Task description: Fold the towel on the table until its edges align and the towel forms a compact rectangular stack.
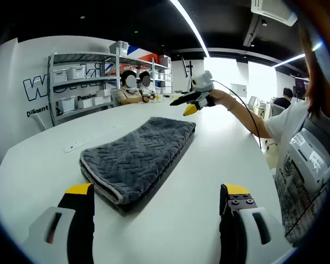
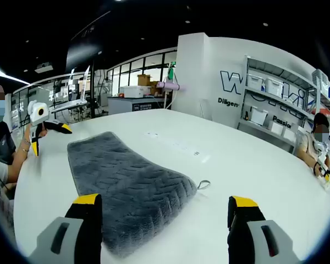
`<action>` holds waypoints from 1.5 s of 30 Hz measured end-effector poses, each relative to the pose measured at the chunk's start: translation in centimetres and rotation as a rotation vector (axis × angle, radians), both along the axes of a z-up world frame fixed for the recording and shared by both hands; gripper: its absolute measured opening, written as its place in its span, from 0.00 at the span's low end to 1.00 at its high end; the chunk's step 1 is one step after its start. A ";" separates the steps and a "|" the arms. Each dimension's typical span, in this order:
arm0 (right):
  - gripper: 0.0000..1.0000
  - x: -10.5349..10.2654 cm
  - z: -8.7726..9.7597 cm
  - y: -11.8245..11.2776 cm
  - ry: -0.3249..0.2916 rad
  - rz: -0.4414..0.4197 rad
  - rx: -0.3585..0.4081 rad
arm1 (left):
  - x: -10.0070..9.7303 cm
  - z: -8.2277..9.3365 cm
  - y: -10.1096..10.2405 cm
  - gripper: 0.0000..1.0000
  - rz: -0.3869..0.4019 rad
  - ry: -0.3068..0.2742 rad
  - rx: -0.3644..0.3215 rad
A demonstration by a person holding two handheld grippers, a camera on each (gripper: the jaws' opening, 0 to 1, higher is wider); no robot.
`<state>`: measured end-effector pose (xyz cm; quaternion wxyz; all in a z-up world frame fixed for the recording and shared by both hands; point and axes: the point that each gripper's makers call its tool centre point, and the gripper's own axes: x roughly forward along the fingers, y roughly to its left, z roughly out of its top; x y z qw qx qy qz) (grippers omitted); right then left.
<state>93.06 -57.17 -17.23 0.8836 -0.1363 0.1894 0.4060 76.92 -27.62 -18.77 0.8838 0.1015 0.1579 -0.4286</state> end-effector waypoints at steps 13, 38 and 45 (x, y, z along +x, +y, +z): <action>0.88 2.1 -1.1 -1.5 0.033 -0.086 -0.060 | -0.2 -0.2 -0.1 1.00 -0.006 0.001 0.009; 0.76 1.2 -6.8 -0.3 0.239 -0.063 -0.102 | -0.5 -0.1 -0.4 1.00 -0.025 -0.012 0.025; 0.74 0.8 -7.3 0.0 0.258 -0.060 -0.112 | -0.6 0.0 -0.5 1.00 -0.031 -0.015 0.026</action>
